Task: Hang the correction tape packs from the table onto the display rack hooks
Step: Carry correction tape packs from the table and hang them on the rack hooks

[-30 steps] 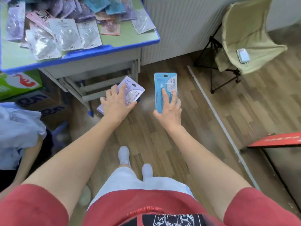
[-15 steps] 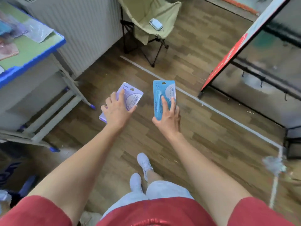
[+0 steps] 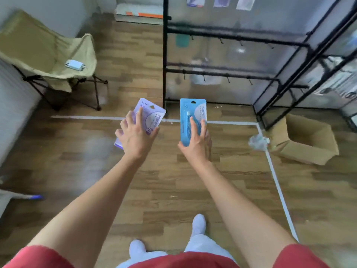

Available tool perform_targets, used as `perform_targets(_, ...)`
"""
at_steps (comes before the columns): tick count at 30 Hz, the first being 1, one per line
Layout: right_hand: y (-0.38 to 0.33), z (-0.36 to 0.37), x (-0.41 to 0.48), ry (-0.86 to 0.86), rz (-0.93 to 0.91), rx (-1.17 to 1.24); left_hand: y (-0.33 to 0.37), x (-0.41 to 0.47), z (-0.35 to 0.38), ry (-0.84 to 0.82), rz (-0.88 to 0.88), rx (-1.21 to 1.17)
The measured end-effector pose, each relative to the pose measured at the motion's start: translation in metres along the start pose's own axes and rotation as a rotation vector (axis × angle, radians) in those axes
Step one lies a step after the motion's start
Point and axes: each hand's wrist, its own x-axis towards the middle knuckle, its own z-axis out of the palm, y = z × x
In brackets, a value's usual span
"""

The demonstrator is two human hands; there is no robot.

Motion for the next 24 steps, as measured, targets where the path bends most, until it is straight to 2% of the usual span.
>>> perform_targets(10,0.118,-0.127,0.111,0.245,-0.057,0.055,0.191,0.058,0.039,0.110,0.059,-0.133)
perform_targets(24,0.164,-0.232,0.297,0.532,-0.174,0.063,0.354,0.212,0.046,0.252,0.185,-0.238)
